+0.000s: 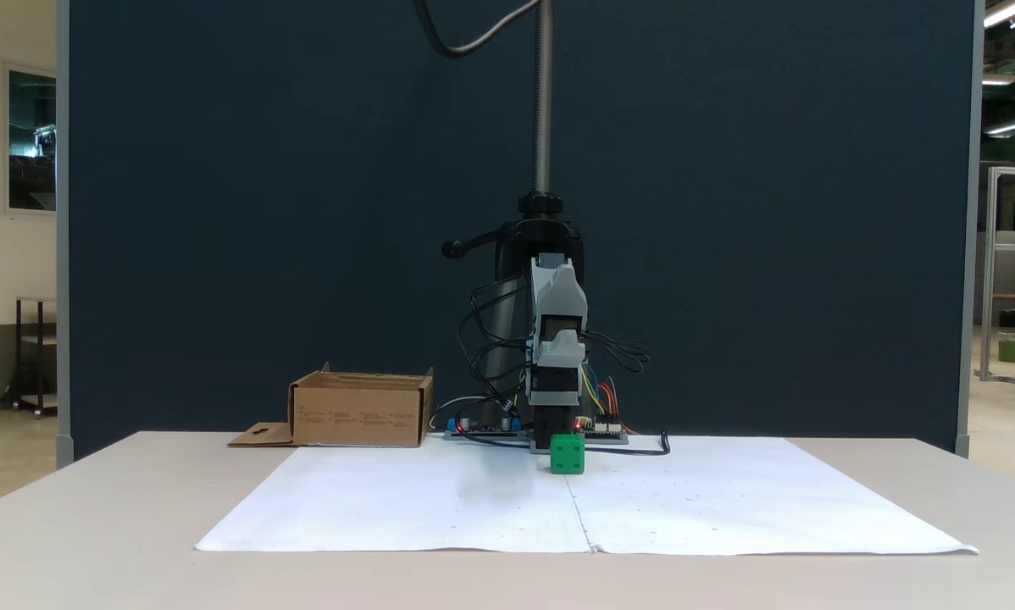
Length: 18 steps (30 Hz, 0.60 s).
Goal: Grasp a green dice and put it in the bin.
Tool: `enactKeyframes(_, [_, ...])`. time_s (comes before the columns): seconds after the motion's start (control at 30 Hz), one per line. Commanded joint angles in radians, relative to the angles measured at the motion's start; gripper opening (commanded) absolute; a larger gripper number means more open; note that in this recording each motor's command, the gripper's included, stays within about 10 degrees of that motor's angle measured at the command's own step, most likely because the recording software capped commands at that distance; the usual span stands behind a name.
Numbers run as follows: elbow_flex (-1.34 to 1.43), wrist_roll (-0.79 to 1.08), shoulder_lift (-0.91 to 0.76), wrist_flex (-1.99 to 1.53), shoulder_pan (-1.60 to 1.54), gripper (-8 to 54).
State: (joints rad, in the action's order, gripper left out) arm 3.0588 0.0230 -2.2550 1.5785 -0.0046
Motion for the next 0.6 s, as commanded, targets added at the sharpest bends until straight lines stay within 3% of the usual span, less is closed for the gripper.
enactKeyframes(0.0, [0.071, 0.021, -0.11, -0.15, -0.018, 42.2])
enactKeyframes(0.57, [0.071, 0.023, -0.11, -0.206, -0.018, 42.2])
